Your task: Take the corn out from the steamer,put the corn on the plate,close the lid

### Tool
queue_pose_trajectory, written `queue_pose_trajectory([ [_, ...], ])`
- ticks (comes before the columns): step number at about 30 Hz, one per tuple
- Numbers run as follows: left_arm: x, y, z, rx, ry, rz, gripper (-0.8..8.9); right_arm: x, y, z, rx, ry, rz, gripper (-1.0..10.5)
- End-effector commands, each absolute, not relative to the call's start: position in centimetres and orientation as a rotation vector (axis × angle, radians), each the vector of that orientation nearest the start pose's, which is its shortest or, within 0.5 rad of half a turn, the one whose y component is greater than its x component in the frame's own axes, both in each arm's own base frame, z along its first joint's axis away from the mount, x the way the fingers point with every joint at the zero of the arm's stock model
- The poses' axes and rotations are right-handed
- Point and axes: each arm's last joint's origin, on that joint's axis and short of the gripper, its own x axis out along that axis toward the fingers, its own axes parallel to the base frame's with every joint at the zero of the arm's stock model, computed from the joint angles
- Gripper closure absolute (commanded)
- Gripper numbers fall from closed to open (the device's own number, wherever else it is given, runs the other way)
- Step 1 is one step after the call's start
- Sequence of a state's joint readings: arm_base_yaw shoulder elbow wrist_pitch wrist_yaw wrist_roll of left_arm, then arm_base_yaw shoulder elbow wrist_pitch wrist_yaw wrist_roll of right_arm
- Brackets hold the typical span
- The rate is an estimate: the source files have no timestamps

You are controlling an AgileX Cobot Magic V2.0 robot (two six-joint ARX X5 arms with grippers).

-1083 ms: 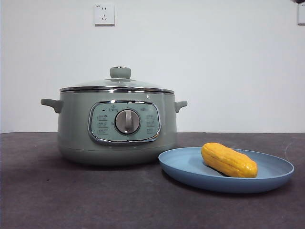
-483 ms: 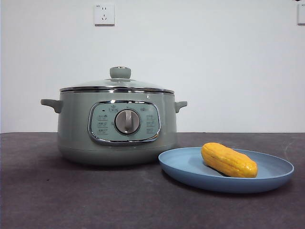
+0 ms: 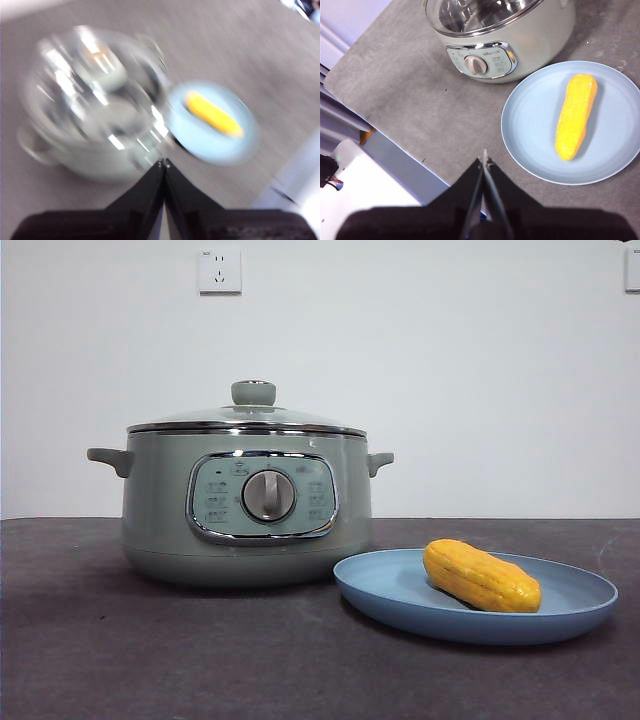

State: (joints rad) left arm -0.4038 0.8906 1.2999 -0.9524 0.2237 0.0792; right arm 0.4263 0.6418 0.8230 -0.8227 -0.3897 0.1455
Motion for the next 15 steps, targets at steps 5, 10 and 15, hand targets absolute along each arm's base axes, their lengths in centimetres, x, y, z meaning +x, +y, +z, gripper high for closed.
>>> queue_pose_trajectory([
  [5, 12.4, -3.9, 41.5, 0.203, 0.077, -0.524, 8.17, 10.0, 5.7, 30.8, 0.115, 0.711, 0.738, 9.5],
  [10, 12.0, -2.3, 35.3, 0.205, -0.082, -0.381, 8.17, 10.0, 5.7, 30.8, 0.115, 0.711, 0.738, 9.5],
  [15, 11.2, -1.4, 27.9, 0.178, -0.067, -0.209, 8.17, 10.0, 5.7, 30.8, 0.115, 0.711, 0.738, 9.5],
])
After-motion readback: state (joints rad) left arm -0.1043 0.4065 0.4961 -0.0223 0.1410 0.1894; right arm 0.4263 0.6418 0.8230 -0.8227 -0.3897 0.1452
